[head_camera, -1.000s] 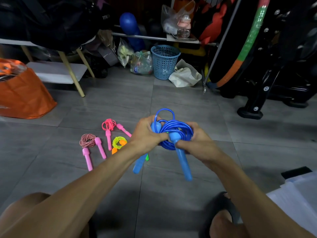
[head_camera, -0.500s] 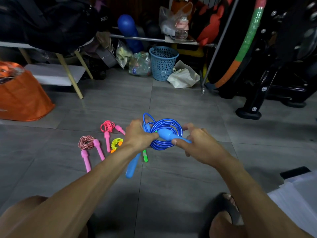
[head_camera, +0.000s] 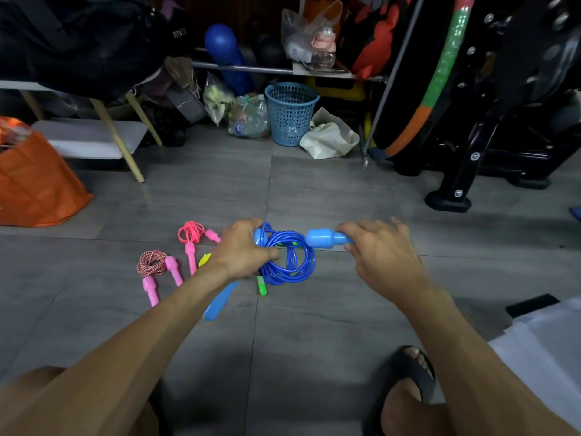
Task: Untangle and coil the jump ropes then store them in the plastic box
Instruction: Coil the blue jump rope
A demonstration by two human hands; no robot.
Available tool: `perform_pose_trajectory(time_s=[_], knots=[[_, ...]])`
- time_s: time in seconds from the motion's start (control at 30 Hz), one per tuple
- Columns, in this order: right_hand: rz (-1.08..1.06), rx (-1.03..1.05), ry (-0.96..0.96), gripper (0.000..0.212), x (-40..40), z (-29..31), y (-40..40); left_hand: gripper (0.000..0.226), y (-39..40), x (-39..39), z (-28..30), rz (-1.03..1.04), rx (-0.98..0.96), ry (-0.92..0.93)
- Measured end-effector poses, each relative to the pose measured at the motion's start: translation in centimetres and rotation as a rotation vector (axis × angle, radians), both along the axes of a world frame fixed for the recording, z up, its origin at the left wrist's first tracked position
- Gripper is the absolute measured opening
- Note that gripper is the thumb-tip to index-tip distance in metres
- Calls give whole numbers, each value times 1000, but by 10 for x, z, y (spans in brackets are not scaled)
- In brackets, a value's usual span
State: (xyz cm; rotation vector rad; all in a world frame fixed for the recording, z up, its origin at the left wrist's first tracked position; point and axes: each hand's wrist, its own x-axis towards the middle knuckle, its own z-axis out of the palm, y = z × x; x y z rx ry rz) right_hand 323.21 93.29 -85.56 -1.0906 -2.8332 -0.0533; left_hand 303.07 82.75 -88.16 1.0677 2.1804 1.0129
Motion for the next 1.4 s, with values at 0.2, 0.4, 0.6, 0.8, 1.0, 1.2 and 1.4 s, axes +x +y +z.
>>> perform_pose_trajectory(time_s=[0.2, 0.4, 0.6, 0.8, 1.0, 1.2, 1.4], knots=[[-40, -286, 447, 27, -5, 7, 0, 14, -1, 4, 6, 39, 55, -250], [-207, -137, 509, 27, 6, 10, 10, 14, 0, 7, 16, 126, 178, -341], [-134, -133, 490, 32, 9, 8, 8, 14, -2, 3, 19, 156, 206, -367], [-38, -273, 516, 29, 4, 9, 2, 14, -3, 6, 10, 127, 97, -119], [61, -516, 549, 35, -4, 2, -4, 10, -1, 8, 2, -41, 60, -40], [-71, -391, 757, 27, -7, 0, 8, 14, -1, 6, 15, 61, 160, -257], [-202, -308, 849, 21, 2, 4, 13, 14, -11, 12, 30, -107, 320, -448]])
